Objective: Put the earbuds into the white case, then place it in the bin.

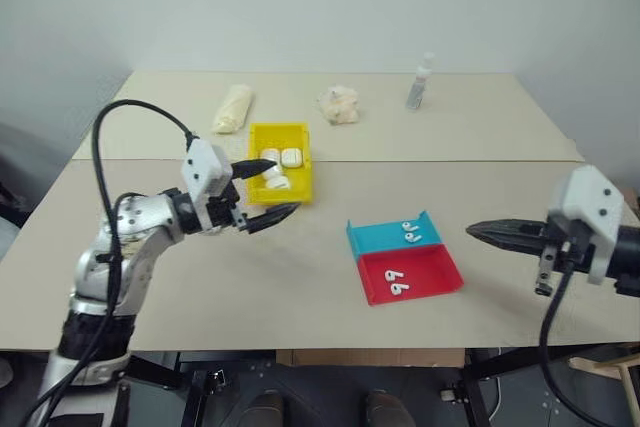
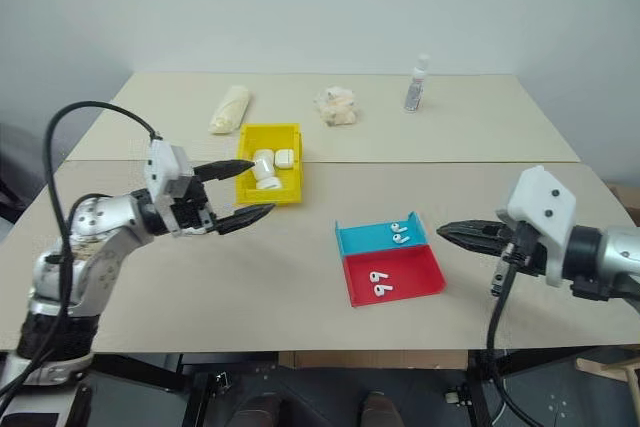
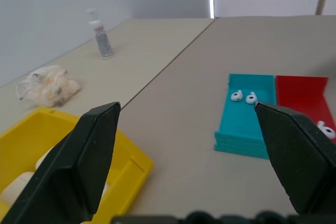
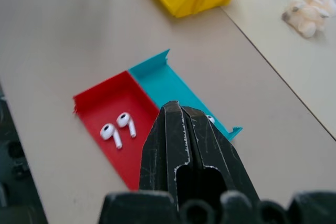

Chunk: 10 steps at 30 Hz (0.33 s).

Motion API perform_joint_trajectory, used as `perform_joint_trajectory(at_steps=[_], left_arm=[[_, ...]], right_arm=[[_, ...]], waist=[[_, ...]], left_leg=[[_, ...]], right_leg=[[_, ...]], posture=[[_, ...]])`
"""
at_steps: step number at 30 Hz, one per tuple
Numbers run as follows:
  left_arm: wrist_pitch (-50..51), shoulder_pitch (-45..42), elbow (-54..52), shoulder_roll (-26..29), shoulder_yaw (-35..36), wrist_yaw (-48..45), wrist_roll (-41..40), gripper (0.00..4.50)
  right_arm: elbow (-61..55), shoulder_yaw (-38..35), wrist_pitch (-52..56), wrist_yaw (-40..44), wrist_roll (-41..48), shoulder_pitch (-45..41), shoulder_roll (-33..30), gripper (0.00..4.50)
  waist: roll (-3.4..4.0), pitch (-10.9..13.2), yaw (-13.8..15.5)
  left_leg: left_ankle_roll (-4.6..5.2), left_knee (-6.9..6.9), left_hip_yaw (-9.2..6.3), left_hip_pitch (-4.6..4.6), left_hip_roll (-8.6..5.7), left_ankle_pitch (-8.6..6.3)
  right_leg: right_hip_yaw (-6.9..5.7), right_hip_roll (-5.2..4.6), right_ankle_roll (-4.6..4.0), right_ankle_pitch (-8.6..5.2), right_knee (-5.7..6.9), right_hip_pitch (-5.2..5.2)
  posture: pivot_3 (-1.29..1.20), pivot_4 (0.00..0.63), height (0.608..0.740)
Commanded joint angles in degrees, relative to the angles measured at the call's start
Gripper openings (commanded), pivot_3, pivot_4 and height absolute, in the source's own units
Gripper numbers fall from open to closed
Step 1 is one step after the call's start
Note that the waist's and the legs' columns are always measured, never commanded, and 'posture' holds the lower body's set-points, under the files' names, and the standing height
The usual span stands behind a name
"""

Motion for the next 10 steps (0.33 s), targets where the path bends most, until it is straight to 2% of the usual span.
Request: perform_joint_trajectory(at_steps=[1, 10], left_arm=[[1.56, 3.28, -5.08, 3.93, 4.91, -2.97, -4.15, 4.44], [3.85, 8.06, -8.24, 9.47, 9.39, -4.94, -7.38, 4.44]], right_arm=[[1.74, -6.7, -4.71, 6.96, -2.4, 2.91, -1.55, 0.0], [5.06, -10.41, -8.81, 13.8, -4.4, 4.47, -2.19, 0.0]], waist=[[0.0, 0.0, -0.04], [0.0, 0.0, -0.02]], left_leg=[[0.02, 0.0, 0.0, -0.01, 0.01, -0.01], [0.07, -0.06, -0.11, 0.54, 0.06, -0.05]], right_leg=[[-0.01, 0.01, 0.0, 0.0, -0.01, 0.01], [-0.04, 0.01, -0.01, -0.02, -0.23, 0.58]], posture=[[0.0, 0.15, 0.74], [0.0, 0.15, 0.74]])
